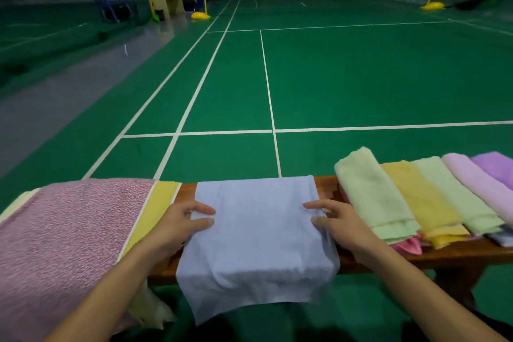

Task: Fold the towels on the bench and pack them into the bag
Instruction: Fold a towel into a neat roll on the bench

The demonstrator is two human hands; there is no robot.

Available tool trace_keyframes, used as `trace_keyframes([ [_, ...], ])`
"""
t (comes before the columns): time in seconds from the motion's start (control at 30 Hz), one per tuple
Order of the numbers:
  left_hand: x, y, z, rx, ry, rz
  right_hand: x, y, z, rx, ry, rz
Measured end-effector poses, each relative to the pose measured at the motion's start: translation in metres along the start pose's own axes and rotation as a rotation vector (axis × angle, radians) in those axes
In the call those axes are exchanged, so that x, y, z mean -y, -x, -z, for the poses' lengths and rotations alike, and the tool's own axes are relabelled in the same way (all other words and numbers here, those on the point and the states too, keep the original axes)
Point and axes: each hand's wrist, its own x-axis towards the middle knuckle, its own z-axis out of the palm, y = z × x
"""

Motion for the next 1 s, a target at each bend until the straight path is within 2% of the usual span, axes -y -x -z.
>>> trace_keyframes([
  [0.23,-0.042,0.013,0.032,-0.084,0.122,-0.12,0.034,0.015,0.01,-0.052,-0.193,0.076],
  [0.47,-0.09,0.019,0.064,-0.194,0.235,-0.371,0.097,0.023,0.043,-0.175,-0.191,0.276],
  [0.6,-0.11,0.015,0.073,-0.337,0.207,-0.537,0.136,0.011,0.056,-0.23,-0.06,0.41],
  [0.73,-0.12,0.01,0.072,-0.471,0.057,-0.638,0.148,0.002,0.059,-0.349,0.103,0.533],
  [0.87,-0.119,0.005,0.066,-0.552,-0.054,-0.65,0.138,-0.008,0.057,-0.416,0.232,0.52],
  [1.0,-0.123,0.002,0.062,-0.593,-0.045,-0.659,0.136,-0.011,0.059,-0.49,0.321,0.517],
])
